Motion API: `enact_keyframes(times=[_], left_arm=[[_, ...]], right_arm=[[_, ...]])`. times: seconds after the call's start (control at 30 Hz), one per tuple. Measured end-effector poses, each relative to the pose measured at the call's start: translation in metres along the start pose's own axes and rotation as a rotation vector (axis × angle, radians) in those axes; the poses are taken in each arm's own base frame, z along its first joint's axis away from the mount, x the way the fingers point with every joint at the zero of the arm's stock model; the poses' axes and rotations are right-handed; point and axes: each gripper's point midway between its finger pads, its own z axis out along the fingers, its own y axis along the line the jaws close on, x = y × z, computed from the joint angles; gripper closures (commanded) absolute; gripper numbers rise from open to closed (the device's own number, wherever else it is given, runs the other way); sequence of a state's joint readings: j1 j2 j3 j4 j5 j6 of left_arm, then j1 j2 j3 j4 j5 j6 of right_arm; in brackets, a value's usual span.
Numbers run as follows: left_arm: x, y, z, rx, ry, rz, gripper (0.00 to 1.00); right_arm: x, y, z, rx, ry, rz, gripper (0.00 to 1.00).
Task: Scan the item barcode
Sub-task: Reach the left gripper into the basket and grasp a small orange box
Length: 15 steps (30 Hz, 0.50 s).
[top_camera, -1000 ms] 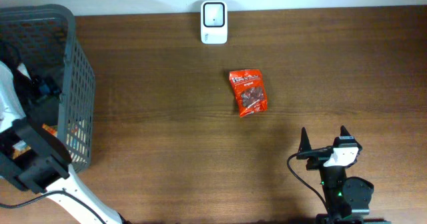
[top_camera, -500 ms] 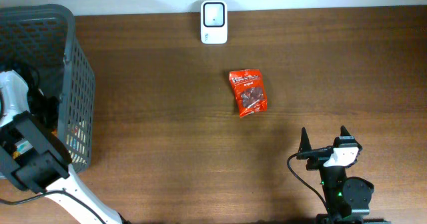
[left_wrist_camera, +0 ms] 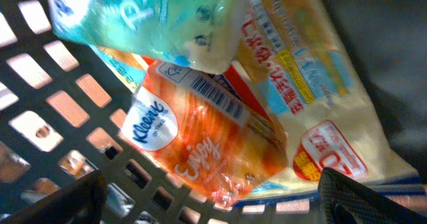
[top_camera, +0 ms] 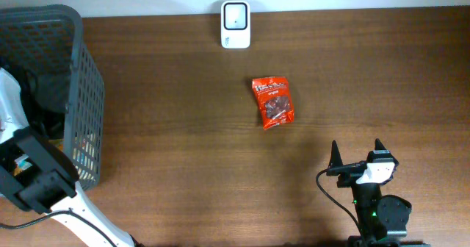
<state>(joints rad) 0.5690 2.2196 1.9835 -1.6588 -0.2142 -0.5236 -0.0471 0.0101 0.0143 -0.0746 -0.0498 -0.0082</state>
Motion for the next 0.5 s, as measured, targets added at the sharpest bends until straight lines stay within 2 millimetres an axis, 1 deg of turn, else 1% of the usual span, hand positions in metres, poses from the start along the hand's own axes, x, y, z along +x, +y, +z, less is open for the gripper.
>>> enact_keyframes(times=[0.03, 0.1, 0.13, 0.17, 0.27, 0.3, 0.33, 0.43, 0.5], left_arm=[[0.002, 0.000, 0.004, -0.008, 0.013, -0.021, 0.01], [0.004, -0.005, 0.025, -0.011, 0.032, -0.075, 0.01], [0.004, -0.008, 0.032, -0.009, 0.035, -0.088, 0.21], [0.003, -0.012, 0.038, 0.001, 0.033, -0.104, 0.33], [-0.002, -0.018, 0.041, 0.026, 0.018, -0.128, 0.65], [-0.004, -0.019, 0.041, 0.032, 0.008, -0.130, 0.79], [-0.007, -0.021, 0.041, 0.039, -0.001, -0.137, 0.99], [-0.009, -0.024, 0.038, 0.054, -0.013, -0.137, 1.00], [-0.010, -0.023, 0.031, 0.063, -0.021, -0.131, 1.00]], right_arm=[[0.000, 0.000, 0.000, 0.000, 0.000, 0.000, 0.01], [0.000, 0.000, 0.000, 0.000, 0.000, 0.000, 0.01], [0.000, 0.000, 0.000, 0.000, 0.000, 0.000, 0.01], [0.000, 0.000, 0.000, 0.000, 0.000, 0.000, 0.01], [0.000, 0.000, 0.000, 0.000, 0.000, -0.001, 0.01], [0.000, 0.000, 0.000, 0.000, 0.000, 0.000, 0.01], [0.000, 0.000, 0.000, 0.000, 0.000, 0.000, 0.02], [0.000, 0.000, 0.000, 0.000, 0.000, 0.000, 0.01], [0.000, 0.000, 0.000, 0.000, 0.000, -0.001, 0.02]])
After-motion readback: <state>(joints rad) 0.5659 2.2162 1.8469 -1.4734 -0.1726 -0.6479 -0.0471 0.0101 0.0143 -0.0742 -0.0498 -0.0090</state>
